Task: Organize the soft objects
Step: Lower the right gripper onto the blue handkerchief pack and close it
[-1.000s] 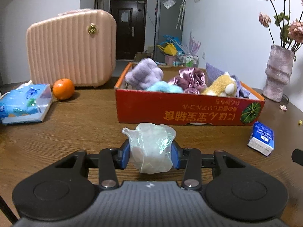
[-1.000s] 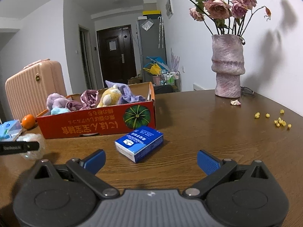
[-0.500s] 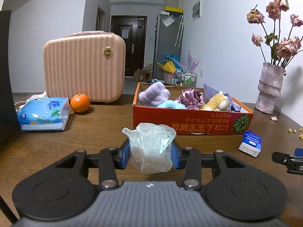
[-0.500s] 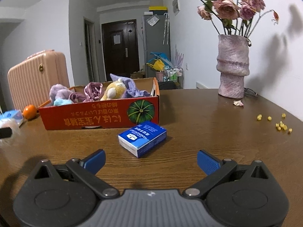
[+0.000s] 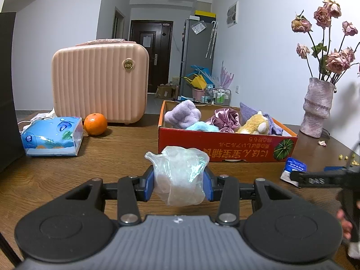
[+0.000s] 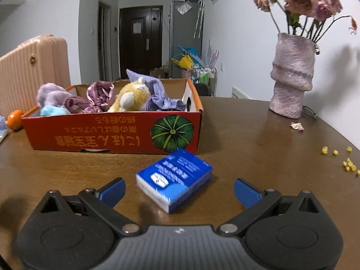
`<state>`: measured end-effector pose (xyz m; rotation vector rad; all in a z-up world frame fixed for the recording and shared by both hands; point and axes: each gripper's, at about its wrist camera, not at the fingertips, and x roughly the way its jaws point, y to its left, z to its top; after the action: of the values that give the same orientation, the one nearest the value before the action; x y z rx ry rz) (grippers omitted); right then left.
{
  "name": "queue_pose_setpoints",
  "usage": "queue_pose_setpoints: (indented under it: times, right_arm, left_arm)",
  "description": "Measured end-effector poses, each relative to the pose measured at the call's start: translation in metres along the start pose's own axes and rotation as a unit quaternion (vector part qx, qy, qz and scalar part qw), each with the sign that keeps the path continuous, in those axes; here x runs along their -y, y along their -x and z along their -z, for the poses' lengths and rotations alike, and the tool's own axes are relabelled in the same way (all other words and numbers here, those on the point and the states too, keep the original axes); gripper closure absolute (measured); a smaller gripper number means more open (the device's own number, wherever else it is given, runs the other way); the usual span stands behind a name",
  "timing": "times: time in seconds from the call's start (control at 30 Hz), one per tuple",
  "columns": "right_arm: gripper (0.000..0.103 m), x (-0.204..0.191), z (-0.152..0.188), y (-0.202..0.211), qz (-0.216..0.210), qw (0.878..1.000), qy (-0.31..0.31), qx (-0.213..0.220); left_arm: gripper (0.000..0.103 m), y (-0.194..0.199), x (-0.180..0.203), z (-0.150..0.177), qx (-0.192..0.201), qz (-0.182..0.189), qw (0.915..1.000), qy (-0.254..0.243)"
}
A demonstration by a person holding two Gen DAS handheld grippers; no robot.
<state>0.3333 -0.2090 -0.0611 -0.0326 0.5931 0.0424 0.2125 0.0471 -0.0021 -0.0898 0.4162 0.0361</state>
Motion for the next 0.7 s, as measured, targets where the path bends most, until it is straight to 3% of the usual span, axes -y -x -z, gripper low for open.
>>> queue_pose_setpoints:
  times: [0.3,0.7]
  right_arm:
    - [0.001,-0.007,-0.015,-0.038,0.023,0.999,-0.005,-0.025]
    - [0.014,0.001,-0.018,-0.055,0.006,0.998,-0.027,-0.048]
  left_arm:
    - [0.060,-0.003,-0.002,0.001,-0.005,0.003,1.0000,0.004]
    - [0.060,-0.004,-0.002,0.002,-0.007,0.004,1.0000,0.003]
